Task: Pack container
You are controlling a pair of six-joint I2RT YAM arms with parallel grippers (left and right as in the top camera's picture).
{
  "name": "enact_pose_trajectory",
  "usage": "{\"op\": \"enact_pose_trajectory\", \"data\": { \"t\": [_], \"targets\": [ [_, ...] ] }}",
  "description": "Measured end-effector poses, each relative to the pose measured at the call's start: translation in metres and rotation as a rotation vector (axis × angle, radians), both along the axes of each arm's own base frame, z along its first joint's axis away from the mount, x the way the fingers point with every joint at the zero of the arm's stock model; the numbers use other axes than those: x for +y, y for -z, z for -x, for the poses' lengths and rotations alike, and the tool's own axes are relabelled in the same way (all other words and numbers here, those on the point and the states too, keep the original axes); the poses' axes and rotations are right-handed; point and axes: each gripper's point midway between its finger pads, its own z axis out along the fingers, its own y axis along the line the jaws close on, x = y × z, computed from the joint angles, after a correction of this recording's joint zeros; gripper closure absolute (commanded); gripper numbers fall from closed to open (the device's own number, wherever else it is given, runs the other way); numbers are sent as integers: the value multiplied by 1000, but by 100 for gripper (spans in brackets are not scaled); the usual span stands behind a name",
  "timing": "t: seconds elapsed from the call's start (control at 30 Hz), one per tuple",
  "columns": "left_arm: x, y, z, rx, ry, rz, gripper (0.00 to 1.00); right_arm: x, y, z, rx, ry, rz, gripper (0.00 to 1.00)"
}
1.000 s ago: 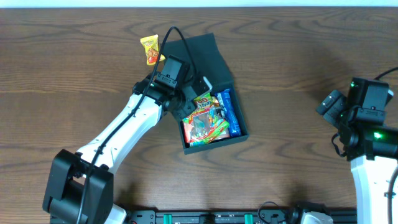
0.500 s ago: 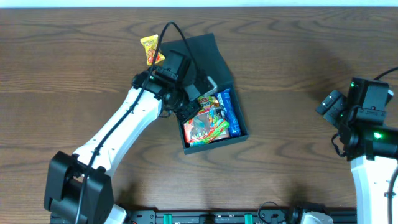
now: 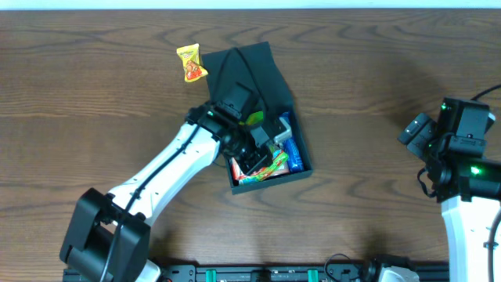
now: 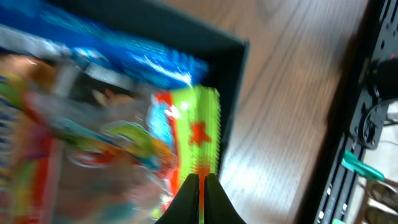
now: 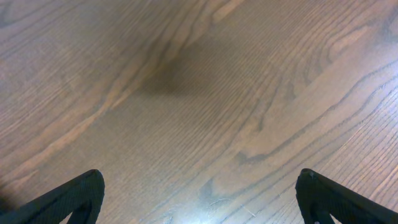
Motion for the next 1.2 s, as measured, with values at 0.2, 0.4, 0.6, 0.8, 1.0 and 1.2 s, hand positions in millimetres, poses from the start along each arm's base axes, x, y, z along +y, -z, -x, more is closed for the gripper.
{"op": "enact_pose_trajectory", "data": {
  "t": [0.2,0.4,0.6,0.8,1.0,1.2],
  "targets": [
    [9,19,0,-19,-39,-91,94,0,0,0,0,0,0,1],
    [18,43,-5,-55,-85,-129,94,0,0,0,0,0,0,1],
    [33,58,-13,-87,-188,-220,94,0,0,0,0,0,0,1],
    [55,61,-19,-127,-260,-340,94,0,0,0,0,0,0,1],
    [59,62,-6,-67,-243,-359,94,0,0,0,0,0,0,1],
    [67,54,-4,-65,-253,-392,94,0,0,0,0,1,0,1]
  ]
}}
